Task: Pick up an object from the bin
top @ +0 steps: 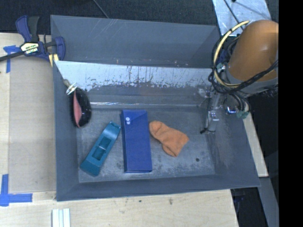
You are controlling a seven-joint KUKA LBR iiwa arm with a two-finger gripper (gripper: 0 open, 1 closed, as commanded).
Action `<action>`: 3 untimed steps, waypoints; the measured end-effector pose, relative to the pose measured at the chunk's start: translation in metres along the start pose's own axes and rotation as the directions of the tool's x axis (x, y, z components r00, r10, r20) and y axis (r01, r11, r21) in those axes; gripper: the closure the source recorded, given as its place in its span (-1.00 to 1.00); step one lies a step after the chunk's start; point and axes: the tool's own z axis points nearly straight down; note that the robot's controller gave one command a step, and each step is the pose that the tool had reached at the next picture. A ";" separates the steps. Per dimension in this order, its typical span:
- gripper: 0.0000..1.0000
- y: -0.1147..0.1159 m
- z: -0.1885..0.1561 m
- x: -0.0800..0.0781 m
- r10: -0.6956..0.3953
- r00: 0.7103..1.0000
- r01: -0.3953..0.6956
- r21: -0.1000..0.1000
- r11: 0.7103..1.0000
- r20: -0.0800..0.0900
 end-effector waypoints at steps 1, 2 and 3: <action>-1.00 0.000 -0.005 -0.001 -0.002 1.000 0.002 0.001 1.000 0.008; -1.00 0.043 0.044 0.011 0.023 1.000 -0.023 0.001 1.000 0.011; -1.00 0.060 0.067 0.014 0.040 0.999 -0.040 -0.003 0.999 0.003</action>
Offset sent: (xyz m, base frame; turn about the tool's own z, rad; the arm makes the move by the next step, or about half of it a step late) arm -0.0143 0.0523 -0.0546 0.0243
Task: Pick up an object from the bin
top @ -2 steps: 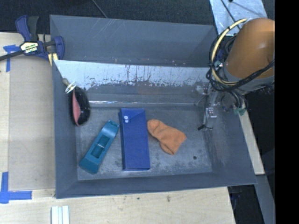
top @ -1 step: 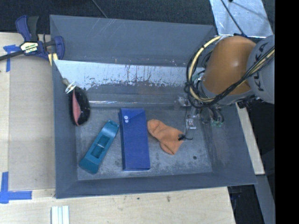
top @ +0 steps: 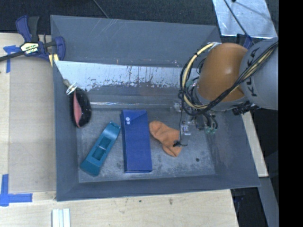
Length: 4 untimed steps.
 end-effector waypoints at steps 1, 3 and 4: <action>1.00 -0.014 0.047 0.000 -0.032 0.999 0.032 0.004 0.999 0.004; 1.00 0.001 -0.055 0.007 -0.060 0.998 0.060 0.003 0.998 0.005; 1.00 0.001 -0.055 0.007 -0.060 0.998 0.060 0.003 0.998 0.005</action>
Offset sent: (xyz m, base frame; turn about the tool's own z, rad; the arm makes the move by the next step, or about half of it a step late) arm 0.0000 0.0000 0.0000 0.0000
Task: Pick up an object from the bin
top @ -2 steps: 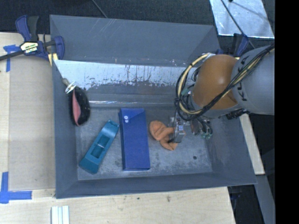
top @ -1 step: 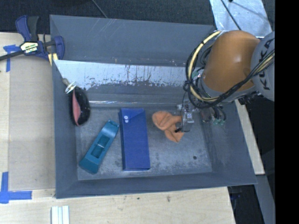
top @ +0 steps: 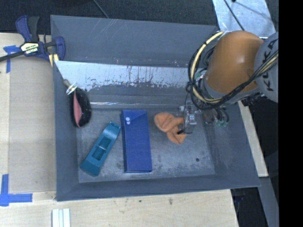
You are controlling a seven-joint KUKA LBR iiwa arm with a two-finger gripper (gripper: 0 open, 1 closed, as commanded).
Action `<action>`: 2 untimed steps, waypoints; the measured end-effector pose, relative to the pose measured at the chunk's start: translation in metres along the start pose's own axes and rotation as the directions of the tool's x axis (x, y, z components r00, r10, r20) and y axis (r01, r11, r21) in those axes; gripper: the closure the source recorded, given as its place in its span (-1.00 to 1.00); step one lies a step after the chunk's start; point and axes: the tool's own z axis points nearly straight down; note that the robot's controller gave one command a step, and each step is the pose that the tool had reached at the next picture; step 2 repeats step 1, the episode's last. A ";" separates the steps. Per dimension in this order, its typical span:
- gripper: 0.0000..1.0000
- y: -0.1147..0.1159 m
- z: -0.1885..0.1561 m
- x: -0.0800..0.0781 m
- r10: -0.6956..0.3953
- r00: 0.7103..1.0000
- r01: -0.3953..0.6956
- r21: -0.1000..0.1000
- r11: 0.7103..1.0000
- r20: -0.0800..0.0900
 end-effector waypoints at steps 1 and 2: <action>1.00 0.005 -0.088 0.002 0.021 1.000 -0.021 0.000 1.000 0.001; 1.00 0.005 -0.088 0.002 0.021 1.000 -0.021 0.000 1.000 0.001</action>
Offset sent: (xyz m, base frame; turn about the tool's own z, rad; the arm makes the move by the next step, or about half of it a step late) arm 0.0000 0.0000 0.0000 0.0000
